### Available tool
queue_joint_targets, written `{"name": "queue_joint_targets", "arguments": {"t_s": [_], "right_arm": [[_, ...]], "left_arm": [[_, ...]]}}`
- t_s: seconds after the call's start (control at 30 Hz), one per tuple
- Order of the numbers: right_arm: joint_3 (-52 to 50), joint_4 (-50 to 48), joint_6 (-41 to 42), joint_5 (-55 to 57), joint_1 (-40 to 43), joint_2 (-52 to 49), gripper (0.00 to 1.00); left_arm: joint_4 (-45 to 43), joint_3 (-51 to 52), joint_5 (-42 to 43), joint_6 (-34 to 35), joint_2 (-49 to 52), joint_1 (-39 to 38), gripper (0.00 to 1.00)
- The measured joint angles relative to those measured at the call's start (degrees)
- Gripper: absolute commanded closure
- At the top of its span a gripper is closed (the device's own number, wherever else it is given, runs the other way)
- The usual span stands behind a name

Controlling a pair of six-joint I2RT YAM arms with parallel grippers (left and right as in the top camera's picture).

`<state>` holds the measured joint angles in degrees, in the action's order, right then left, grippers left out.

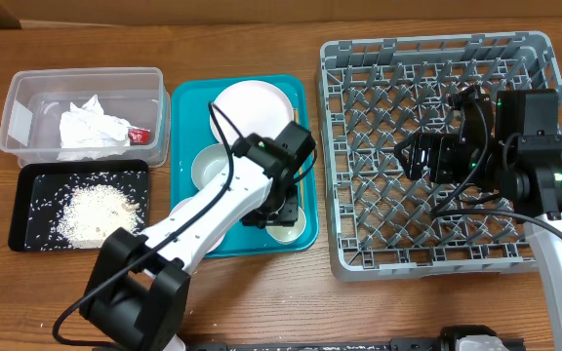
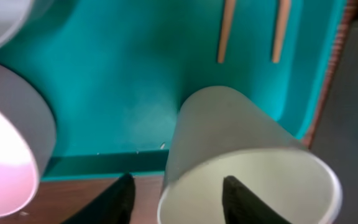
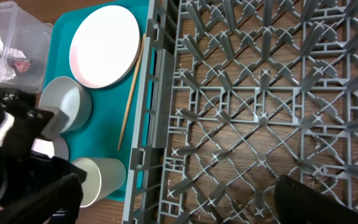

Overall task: Sort waste into correct bins and load items into the dishwasher
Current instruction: 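Grasp the white cup with the left gripper and lift it, then hand the white cup from the left gripper to the right gripper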

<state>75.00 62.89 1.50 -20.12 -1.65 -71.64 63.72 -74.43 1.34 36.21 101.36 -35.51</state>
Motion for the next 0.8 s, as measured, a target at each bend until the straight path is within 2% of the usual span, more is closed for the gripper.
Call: {"name": "queue_joint_targets", "arguments": {"t_s": [0.03,0.1,0.13,0.37,0.5,0.63,0.73,0.77,0.8], "right_arm": [[0.0,0.0,0.0,0.0,0.0,0.0,0.00],[0.0,-0.2,0.0,0.0,0.0,0.0,0.00],[0.0,-0.2,0.0,0.0,0.0,0.0,0.00],[0.0,-0.3,0.0,-0.2,0.0,0.0,0.00],[0.0,-0.3,0.0,-2.7,0.0,0.0,0.00],[0.0,-0.3,0.0,-9.0,0.0,-0.7,0.00],[0.0,-0.4,0.0,-14.1,0.0,-2.0,0.00],[0.0,-0.7,0.0,-17.5,-0.2,-3.0,0.00],[0.0,-0.8,0.0,-18.0,-0.2,-3.1,0.00]], "left_arm": [[-1.0,0.8,0.0,0.3,0.0,0.0,0.67],[-2.4,1.9,0.1,1.0,0.0,0.0,0.87],[-2.7,2.3,0.1,1.3,0.0,0.0,0.95],[-2.6,2.7,0.5,1.3,0.0,1.0,0.96],[-0.9,2.0,4.6,-1.1,0.0,4.6,0.96],[-1.0,-0.9,14.8,-7.2,-1.2,11.5,0.96],[-1.0,-3.1,26.0,-13.5,-4.0,17.5,0.96],[-1.1,-4.0,31.9,-16.2,-5.5,20.2,0.96],[-1.1,-4.2,33.4,-17.0,-5.9,20.9,0.96]]}}
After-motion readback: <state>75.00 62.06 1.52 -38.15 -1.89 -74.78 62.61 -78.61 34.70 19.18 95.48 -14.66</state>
